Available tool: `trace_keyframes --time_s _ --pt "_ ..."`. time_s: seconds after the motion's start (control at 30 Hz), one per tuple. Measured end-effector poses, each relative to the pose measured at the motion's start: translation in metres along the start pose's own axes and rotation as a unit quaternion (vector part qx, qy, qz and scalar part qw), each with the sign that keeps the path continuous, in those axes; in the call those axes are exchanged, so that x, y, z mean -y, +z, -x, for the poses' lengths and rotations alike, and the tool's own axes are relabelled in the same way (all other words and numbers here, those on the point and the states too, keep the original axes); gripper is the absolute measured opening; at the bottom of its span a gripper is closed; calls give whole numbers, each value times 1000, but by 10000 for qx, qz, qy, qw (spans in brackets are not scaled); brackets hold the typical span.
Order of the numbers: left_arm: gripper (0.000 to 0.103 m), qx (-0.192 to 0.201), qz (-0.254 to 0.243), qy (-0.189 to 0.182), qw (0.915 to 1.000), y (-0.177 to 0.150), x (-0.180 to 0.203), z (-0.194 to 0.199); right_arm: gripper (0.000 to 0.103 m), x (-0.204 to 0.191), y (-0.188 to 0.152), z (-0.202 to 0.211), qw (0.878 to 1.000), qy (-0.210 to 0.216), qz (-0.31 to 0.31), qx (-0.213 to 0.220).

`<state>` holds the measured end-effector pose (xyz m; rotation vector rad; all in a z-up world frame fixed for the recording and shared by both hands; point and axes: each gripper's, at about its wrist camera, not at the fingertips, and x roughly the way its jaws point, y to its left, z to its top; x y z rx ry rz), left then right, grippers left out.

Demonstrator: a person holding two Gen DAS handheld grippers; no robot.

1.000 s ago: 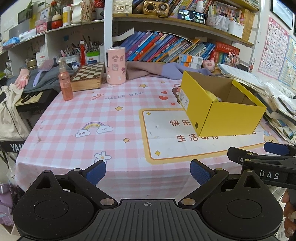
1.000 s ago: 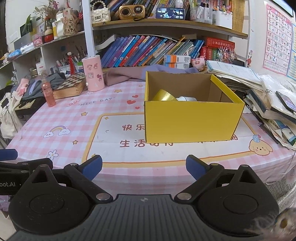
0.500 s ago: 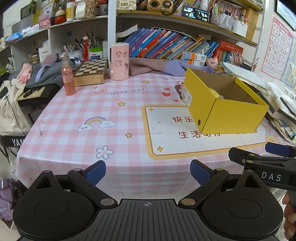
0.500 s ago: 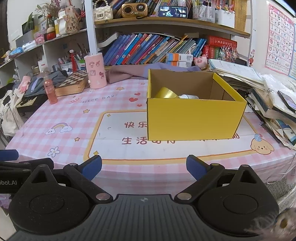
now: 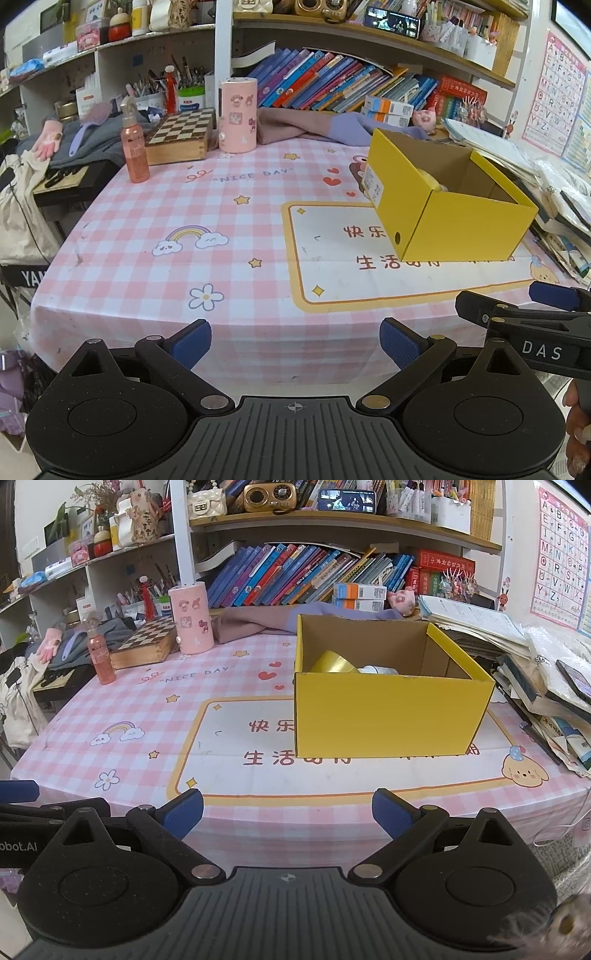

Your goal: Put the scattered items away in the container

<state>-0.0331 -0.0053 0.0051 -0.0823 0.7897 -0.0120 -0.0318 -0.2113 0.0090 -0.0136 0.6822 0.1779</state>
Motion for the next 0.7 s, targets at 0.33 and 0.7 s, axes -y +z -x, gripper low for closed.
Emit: trace_keyframes --time_s 0.33,0.7 --pt "99 -65 17 -3 10000 0 0 -3 99 0 1 0 10000 1 -4 -1" --pt "99 -67 75 -34 9999 -2 -1 -3 99 0 1 -1 10000 2 -5 -7"
